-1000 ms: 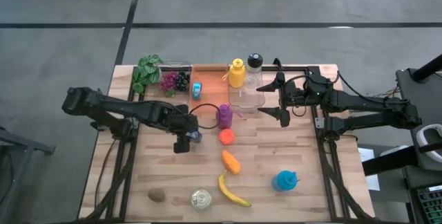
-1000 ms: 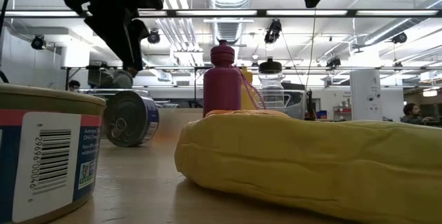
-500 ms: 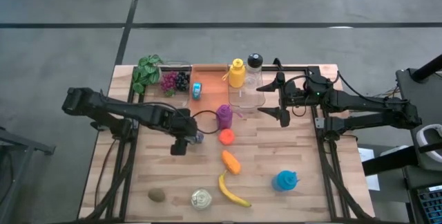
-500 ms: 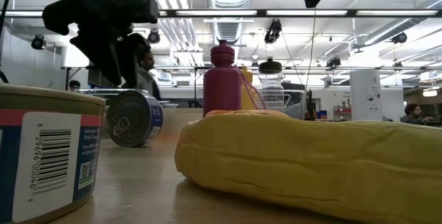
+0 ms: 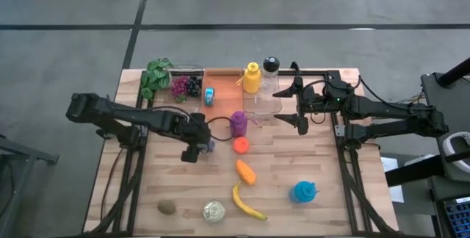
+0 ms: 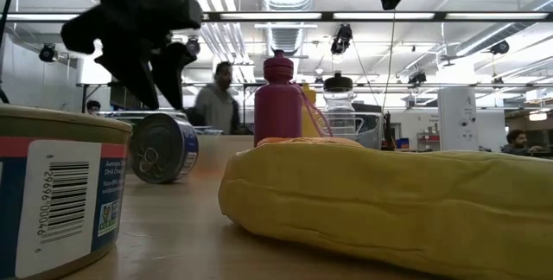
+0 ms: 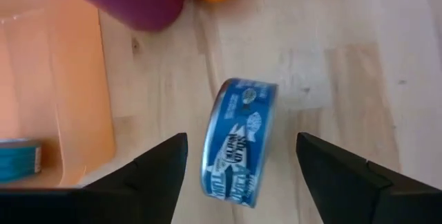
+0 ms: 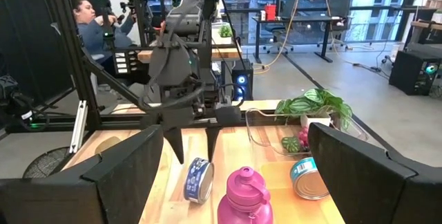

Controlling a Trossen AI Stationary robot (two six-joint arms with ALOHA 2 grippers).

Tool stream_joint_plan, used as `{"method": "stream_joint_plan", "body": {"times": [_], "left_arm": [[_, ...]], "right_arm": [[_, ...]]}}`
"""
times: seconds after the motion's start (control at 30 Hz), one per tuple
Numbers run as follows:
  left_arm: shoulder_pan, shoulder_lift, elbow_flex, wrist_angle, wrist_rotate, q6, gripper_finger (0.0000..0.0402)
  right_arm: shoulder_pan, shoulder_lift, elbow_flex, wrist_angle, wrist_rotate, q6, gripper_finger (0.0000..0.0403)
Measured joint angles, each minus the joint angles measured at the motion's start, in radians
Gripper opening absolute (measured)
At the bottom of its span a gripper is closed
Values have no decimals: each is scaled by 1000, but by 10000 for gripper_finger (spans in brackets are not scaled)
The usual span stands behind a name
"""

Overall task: Pick & Place Food Item
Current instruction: Put the blue tuna can into the orange bin

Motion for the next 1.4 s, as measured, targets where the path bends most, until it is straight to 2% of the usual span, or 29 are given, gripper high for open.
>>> {"method": "stream_joint_plan", "body": {"times": [0.6,0.7,0.93,1.23,1.4], "left_arm": [[38,0,-127,141,44,-2,244],[38,0,-135,154,53,-5,223],[38,0,-135,156,53,-5,141],[38,0,-129,157,53,-63,139],[38,-3,-62,104,53,-119,139]], "right_arm": [[0,0,0,0,-2,4,359],[0,0,0,0,-2,4,359],[0,0,0,0,-2,4,359],[0,0,0,0,-2,4,359],[0,0,0,0,-2,4,359]]}}
